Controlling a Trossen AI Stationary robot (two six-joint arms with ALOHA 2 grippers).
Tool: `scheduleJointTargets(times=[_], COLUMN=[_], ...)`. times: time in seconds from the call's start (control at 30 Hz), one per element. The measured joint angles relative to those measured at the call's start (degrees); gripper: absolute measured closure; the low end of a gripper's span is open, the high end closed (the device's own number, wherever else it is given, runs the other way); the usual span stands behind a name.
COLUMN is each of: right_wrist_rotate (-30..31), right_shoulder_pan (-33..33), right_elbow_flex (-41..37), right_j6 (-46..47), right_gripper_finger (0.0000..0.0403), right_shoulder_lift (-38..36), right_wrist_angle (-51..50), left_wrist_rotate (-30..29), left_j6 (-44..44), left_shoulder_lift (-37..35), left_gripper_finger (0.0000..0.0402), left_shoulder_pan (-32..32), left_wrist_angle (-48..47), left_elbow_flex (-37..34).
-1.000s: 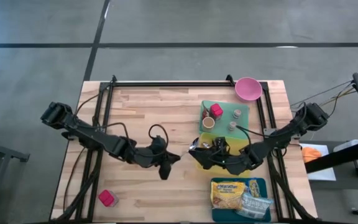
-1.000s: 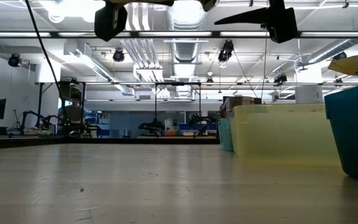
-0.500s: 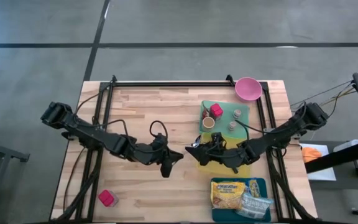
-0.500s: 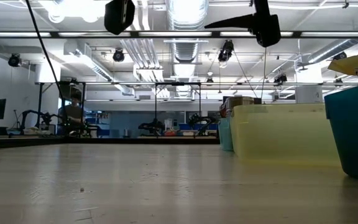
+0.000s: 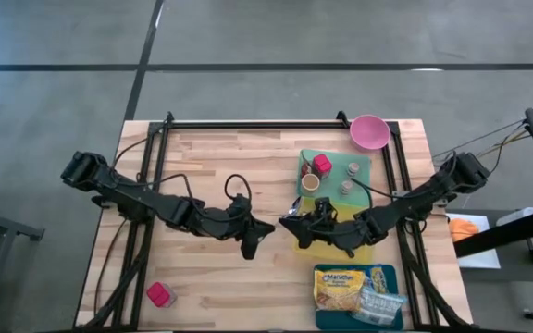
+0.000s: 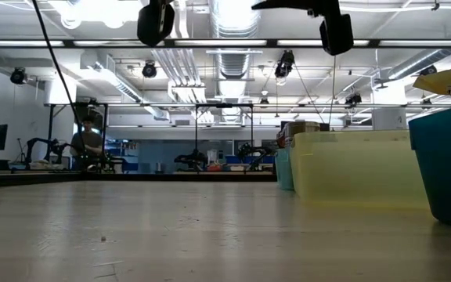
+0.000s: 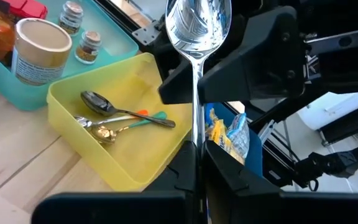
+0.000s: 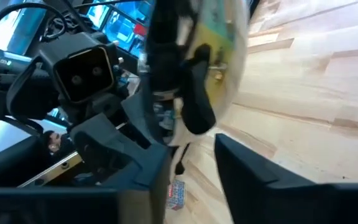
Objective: Pick & Place Food Item
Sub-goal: Put the silver spoon into the yellow bin
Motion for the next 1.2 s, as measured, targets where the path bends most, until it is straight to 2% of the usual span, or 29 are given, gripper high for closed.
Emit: scheduleJointTargets(times=[0.17, 0.4, 0.7, 0.8, 1.2], right_wrist_rotate=[0.3, -0.8, -2.4, -2.6, -2.7], right_shoulder_pan=[-0.3, -1.2, -1.5, -1.5, -1.5], right_elbow_flex=[0.0, 0.0, 0.0, 0.0, 0.0], right_j6=[-4.1, -5.4, -5.1, -5.2, -4.8], right_gripper_finger=[0.0333, 0.0382, 0.0389, 0.0389, 0.0392], right_shoulder_lift=[0.0, 0.0, 0.1, 0.1, -0.2], right_wrist_angle=[3.2, 5.8, 5.6, 5.6, 1.6], left_wrist_rotate=[0.2, 1.0, 1.2, 1.2, 1.4], left_j6=[0.0, 0.0, 0.0, -0.3, -2.1], left_shoulder_lift=[0.0, -0.1, 0.0, 0.0, -1.5], left_gripper_finger=[0.0387, 0.0391, 0.039, 0.0357, 0.0174], left_shoulder_pan=[0.0, 0.0, 0.0, 0.0, 0.1], left_wrist_angle=[0.0, 0.1, -0.1, 0.1, 1.4], left_elbow_flex=[0.0, 0.1, 0.1, 0.1, 0.1])
